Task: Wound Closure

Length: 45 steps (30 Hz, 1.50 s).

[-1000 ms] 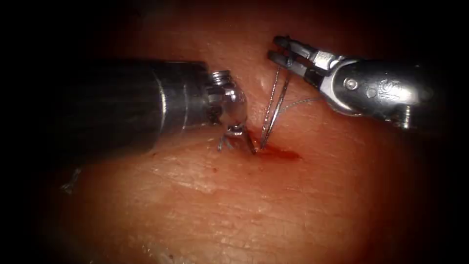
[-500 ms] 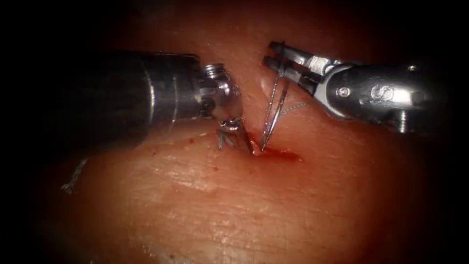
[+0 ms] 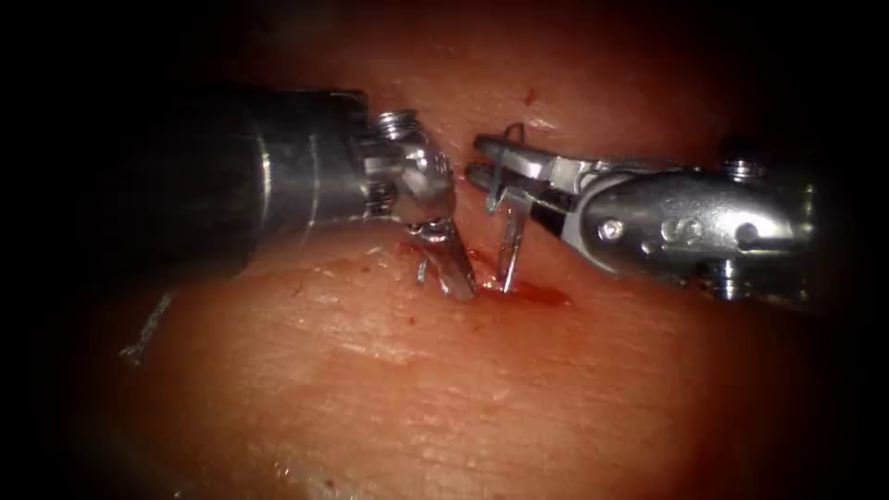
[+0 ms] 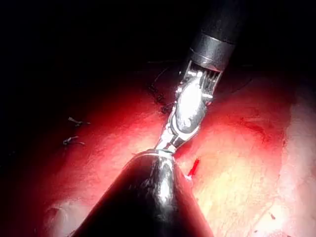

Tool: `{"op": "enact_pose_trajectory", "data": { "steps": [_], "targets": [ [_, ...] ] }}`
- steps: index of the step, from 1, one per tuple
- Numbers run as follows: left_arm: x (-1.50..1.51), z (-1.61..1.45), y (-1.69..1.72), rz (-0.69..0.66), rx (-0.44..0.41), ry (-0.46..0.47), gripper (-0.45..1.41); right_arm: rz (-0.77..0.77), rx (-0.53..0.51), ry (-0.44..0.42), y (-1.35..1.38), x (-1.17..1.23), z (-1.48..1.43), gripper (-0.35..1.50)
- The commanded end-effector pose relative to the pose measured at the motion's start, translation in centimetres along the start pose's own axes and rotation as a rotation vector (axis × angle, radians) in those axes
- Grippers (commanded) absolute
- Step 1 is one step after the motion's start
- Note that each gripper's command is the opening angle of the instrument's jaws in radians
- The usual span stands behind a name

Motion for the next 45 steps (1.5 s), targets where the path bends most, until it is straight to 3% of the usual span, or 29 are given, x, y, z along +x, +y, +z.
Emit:
{"op": "enact_pose_trajectory", "data": {
  "steps": [1,7,15,24,28,36,45],
  "targets": [
    [0.08,-0.01,-0.03,0.0,0.008,0.011,-0.08,0.002,-0.005,0.004,0.02,-0.01,0.08,-0.35],
    [0.31,-0.31,0.4,0.009,0.082,0.04,-0.15,0.018,-0.025,0.02,0.11,0.01,0.04,-0.35],
    [0.08,0.22,0.42,0.013,0.091,0.008,-0.13,0.056,-0.041,0.031,0.19,0.03,0.03,-0.35],
    [-0.17,0.38,0.41,0.032,0.091,0.012,-0.15,0.059,-0.038,0.028,0.2,0.09,0.04,-0.35],
    [-0.27,0.39,0.41,0.029,0.086,0.016,-0.15,0.182,-0.07,0.056,0.22,0.13,0.04,-0.35],
    [-0.29,0.37,0.41,0.031,0.082,0.016,-0.16,0.306,-0.083,0.072,0.18,0.17,0.03,-0.35],
    [-0.25,0.48,0.44,0.02,0.087,0.025,-0.18,0.327,-0.107,0.071,0.28,0.13,-0.01,-0.35]
  ]
}}
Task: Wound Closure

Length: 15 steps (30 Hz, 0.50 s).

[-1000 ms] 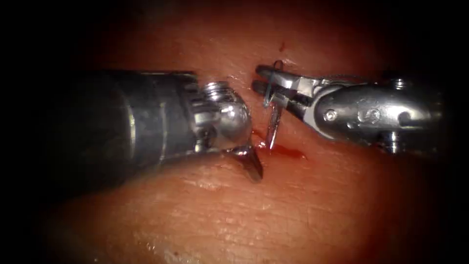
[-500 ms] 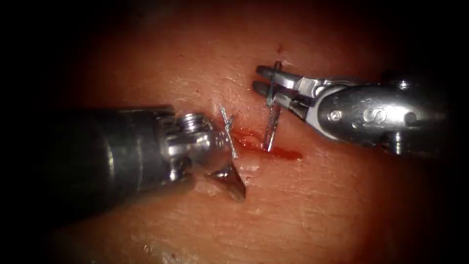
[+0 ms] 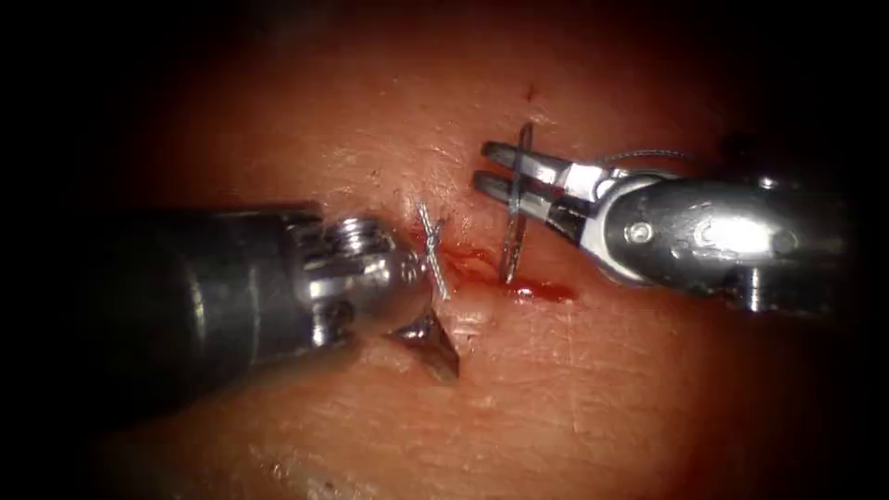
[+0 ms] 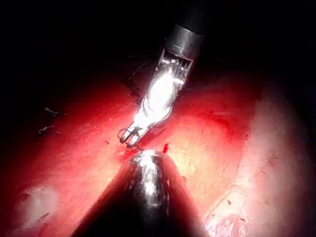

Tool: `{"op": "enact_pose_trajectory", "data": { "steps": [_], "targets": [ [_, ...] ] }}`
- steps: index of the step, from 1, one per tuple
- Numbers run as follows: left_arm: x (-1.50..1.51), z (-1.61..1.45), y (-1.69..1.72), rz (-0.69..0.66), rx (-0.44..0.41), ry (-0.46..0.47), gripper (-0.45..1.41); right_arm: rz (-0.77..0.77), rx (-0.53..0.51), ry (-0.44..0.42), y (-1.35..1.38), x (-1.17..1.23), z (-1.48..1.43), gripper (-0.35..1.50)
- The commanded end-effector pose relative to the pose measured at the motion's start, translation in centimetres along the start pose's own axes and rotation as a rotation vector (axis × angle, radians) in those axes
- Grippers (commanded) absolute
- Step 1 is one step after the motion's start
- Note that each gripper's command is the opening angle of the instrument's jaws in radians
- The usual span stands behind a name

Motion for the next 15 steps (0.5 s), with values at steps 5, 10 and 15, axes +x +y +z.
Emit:
{"op": "enact_pose_trajectory", "data": {
  "steps": [5,10,15],
  "targets": [
    [0.12,0.06,-0.02,-0.004,0.032,0.044,-0.18,0.043,-0.069,-0.028,0.14,-0.01,0.08,-0.35],
    [0.05,0.07,0.11,-0.012,0.055,0.065,-0.16,0.073,-0.087,-0.033,0.16,0.0,0.08,-0.35],
    [0.02,0.09,0.16,-0.019,0.068,0.076,-0.16,0.126,-0.088,-0.03,0.14,0.0,0.08,-0.35]
  ]
}}
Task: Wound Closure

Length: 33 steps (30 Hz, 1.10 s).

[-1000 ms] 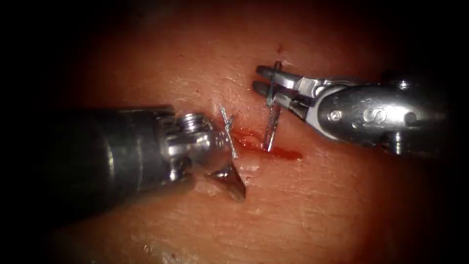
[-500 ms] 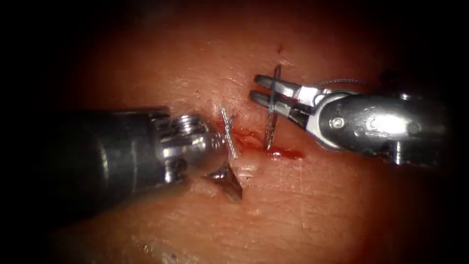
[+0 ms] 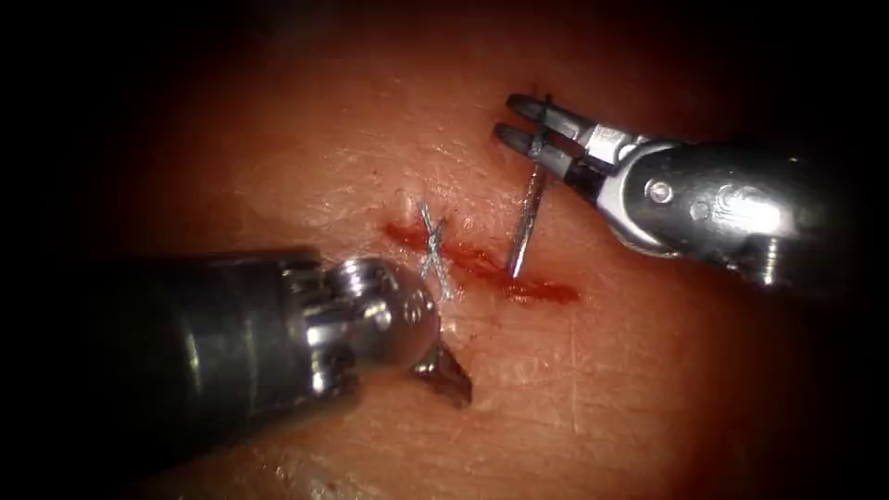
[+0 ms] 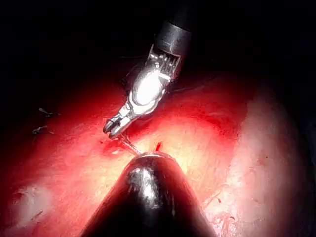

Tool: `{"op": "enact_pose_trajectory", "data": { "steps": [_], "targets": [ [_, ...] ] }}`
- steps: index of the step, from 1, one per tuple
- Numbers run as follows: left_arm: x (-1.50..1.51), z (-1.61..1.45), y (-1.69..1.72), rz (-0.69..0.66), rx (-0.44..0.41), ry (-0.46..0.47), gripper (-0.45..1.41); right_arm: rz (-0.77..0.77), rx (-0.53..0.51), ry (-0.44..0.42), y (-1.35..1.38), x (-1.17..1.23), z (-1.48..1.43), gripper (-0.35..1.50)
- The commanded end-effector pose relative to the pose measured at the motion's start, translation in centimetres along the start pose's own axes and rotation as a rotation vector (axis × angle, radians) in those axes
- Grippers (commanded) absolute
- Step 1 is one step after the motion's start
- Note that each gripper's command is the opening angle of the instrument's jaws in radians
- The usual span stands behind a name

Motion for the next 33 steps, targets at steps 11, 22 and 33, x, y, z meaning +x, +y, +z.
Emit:
{"op": "enact_pose_trajectory", "data": {
  "steps": [11,22,33],
  "targets": [
    [0.07,0.07,0.0,-0.023,0.039,0.033,-0.1,0.185,0.006,0.001,-0.04,-0.03,0.08,-0.35],
    [0.06,0.12,0.0,-0.041,0.052,0.045,-0.13,0.274,0.004,-0.004,-0.02,-0.03,0.07,-0.35],
    [0.01,0.13,-0.04,-0.042,0.058,0.047,-0.15,0.296,0.005,-0.011,0.14,-0.07,-0.01,-0.35]
  ]
}}
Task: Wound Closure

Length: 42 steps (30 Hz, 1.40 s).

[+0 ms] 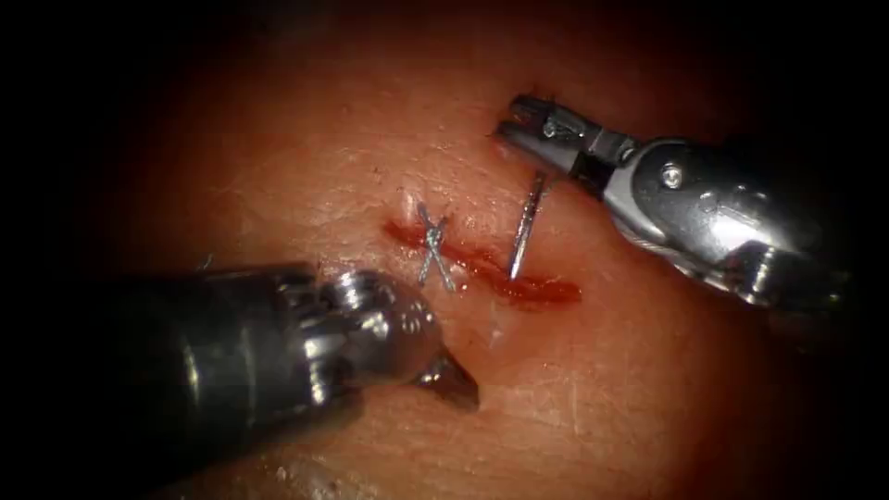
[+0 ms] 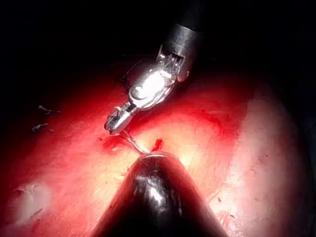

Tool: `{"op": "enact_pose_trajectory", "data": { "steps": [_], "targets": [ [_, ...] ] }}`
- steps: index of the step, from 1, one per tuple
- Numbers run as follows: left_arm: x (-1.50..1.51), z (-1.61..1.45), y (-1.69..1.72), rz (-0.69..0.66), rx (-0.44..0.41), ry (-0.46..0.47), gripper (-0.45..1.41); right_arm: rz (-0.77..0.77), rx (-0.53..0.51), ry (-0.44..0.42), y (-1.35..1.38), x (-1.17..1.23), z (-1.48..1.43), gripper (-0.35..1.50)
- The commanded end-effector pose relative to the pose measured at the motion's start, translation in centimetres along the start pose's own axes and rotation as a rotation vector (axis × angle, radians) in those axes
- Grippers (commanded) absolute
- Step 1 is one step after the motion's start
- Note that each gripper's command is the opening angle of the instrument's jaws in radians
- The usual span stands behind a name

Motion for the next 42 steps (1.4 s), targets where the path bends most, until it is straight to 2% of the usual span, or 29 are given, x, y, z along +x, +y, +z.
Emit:
{"op": "enact_pose_trajectory", "data": {
  "steps": [1,21,28,32,42],
  "targets": [
    [0.04,0.06,-0.04,0.002,0.002,0.0,-0.15,0.0,-0.005,0.004,0.05,-0.03,0.06,-0.35],
    [0.03,0.07,-0.04,-0.008,0.008,0.005,-0.15,0.033,-0.018,0.02,0.19,-0.01,0.15,-0.35],
    [0.03,0.07,-0.04,-0.009,0.009,0.005,-0.15,0.101,0.037,0.019,0.12,-0.03,0.2,-0.35],
    [0.02,0.07,-0.05,-0.009,0.009,0.005,-0.15,0.16,0.097,-0.013,0.02,-0.11,0.26,-0.35],
    [0.0,0.05,-0.06,-0.009,0.009,0.005,-0.15,0.285,0.155,-0.069,-0.15,-0.23,0.22,-0.35]
  ]
}}
